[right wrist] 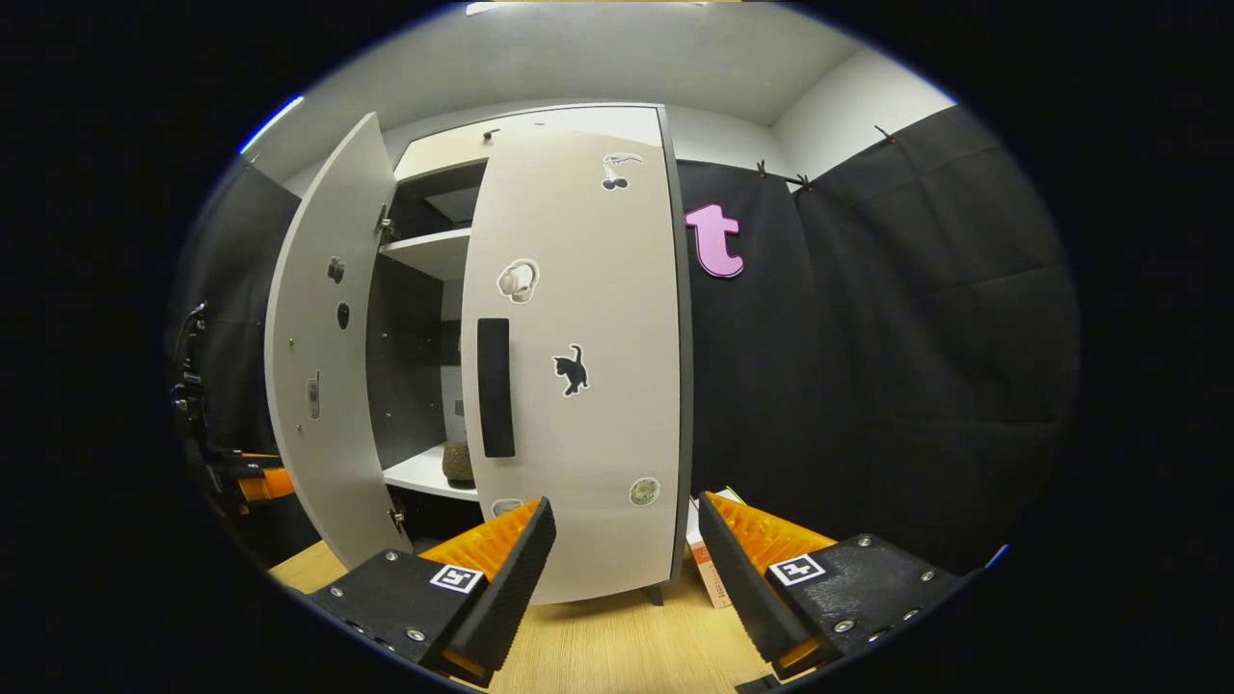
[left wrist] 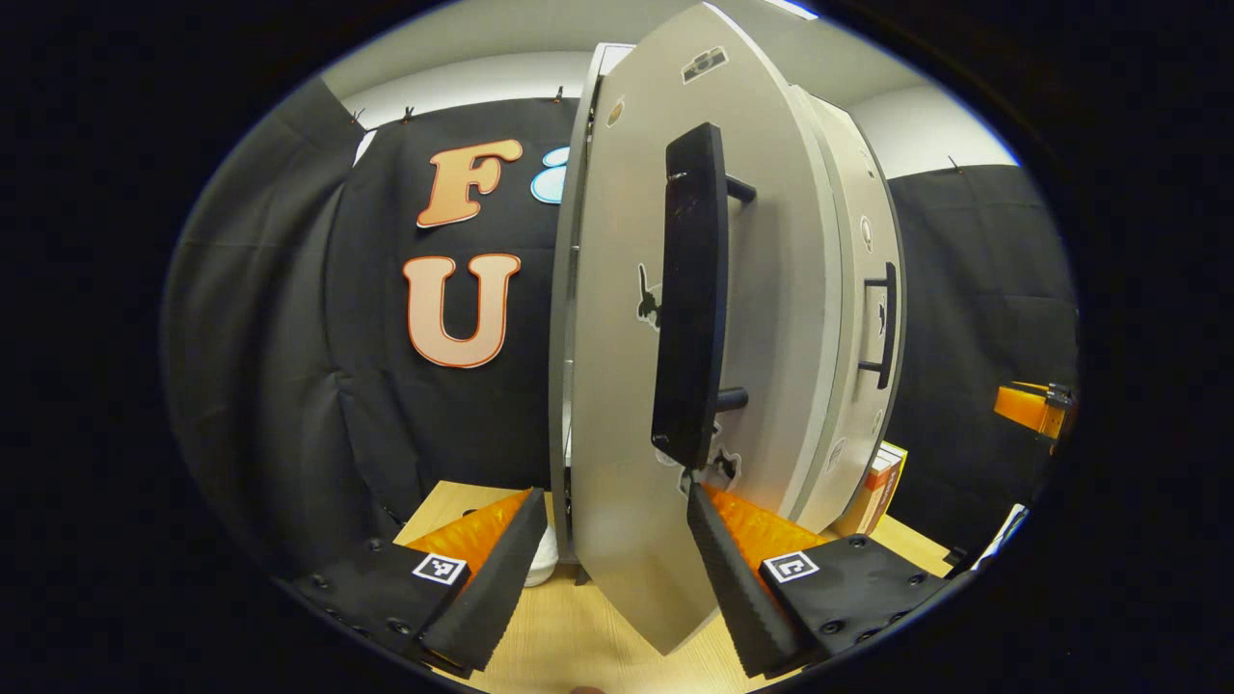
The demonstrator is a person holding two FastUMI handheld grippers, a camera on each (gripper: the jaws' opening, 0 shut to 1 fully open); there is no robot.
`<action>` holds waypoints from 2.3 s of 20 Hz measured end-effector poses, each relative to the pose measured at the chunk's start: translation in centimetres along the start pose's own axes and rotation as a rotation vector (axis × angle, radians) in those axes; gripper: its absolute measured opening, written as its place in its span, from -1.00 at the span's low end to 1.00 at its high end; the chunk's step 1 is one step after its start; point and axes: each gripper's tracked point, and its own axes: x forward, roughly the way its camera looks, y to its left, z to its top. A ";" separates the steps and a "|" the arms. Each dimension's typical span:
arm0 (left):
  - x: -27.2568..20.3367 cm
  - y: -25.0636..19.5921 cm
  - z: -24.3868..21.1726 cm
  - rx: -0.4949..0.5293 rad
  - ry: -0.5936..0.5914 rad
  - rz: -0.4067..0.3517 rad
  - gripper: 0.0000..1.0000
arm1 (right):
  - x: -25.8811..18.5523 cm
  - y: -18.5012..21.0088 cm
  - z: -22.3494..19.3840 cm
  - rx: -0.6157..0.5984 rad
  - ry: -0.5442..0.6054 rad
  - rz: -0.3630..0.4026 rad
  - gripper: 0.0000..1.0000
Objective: Grab one shoe with the right hand and put it into the shoe cabinet, grab the other shoe with the left hand and put it into the shoe cabinet; then close the right door with the right hand and the left door with the left hand.
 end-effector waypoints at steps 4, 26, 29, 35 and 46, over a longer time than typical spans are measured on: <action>2.0 -2.7 -0.3 -0.016 0.012 -0.029 0.89 | 1.6 -1.2 0.4 0.001 -0.006 0.022 0.84; 11.4 -7.0 -1.4 0.042 0.032 0.070 0.94 | 8.4 -7.8 -2.1 0.029 0.044 0.008 0.85; 11.2 -7.0 -1.3 0.032 0.044 0.081 0.94 | 9.2 -7.7 -1.8 0.030 0.052 0.011 0.85; 8.2 -6.0 2.3 0.023 0.040 0.105 0.99 | 9.8 -7.4 2.2 0.003 0.013 0.022 0.85; -5.5 2.5 16.2 -0.037 -0.149 0.226 0.99 | 5.6 -6.0 13.4 -0.034 -0.122 0.050 0.83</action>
